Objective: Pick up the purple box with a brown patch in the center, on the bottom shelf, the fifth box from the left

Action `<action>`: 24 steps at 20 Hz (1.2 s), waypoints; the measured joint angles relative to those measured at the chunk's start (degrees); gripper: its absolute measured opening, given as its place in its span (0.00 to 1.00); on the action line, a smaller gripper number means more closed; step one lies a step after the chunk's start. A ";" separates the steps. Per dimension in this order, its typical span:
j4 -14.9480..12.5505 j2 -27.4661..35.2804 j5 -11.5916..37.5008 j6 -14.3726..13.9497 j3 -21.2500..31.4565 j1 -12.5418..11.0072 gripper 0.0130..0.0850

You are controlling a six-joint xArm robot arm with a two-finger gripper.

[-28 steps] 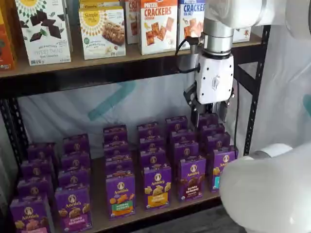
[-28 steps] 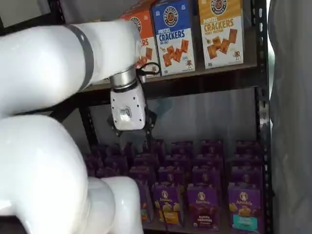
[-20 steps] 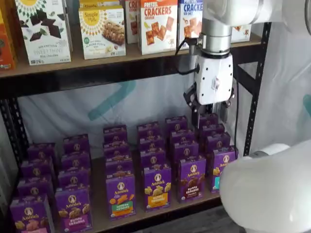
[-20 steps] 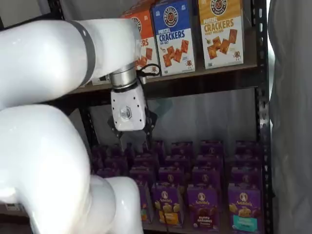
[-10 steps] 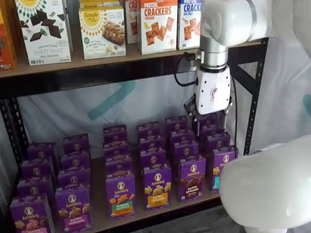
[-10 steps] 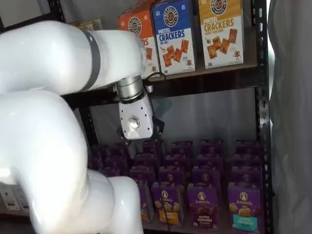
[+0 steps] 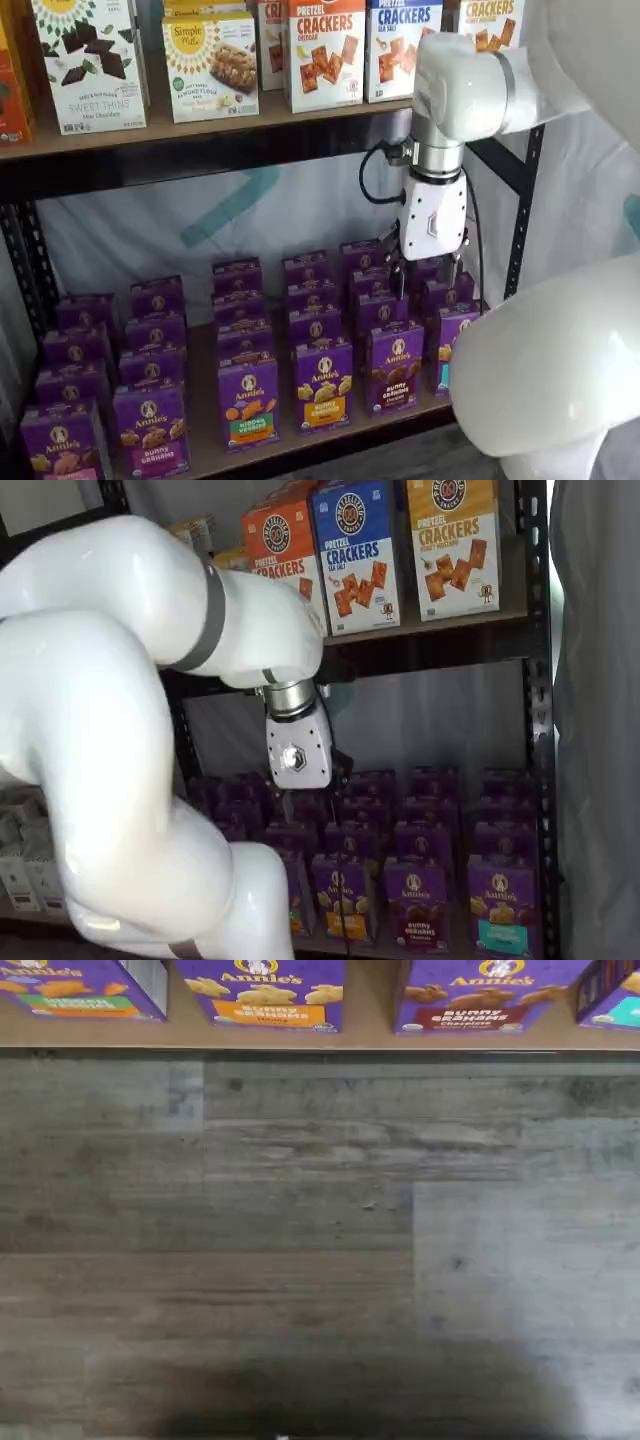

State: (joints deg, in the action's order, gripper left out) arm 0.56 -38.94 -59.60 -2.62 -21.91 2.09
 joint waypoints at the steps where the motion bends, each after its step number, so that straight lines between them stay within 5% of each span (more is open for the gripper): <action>1: 0.16 0.96 1.38 0.49 0.35 -0.39 1.00; 7: 1.17 7.92 10.02 3.12 1.91 -2.22 1.00; 14: -0.84 18.09 20.18 2.95 2.22 -3.27 1.00; 24: 2.17 34.63 33.89 8.04 -0.86 -5.52 1.00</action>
State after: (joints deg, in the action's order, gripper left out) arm 2.73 -4.31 -25.71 5.41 -22.77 -3.42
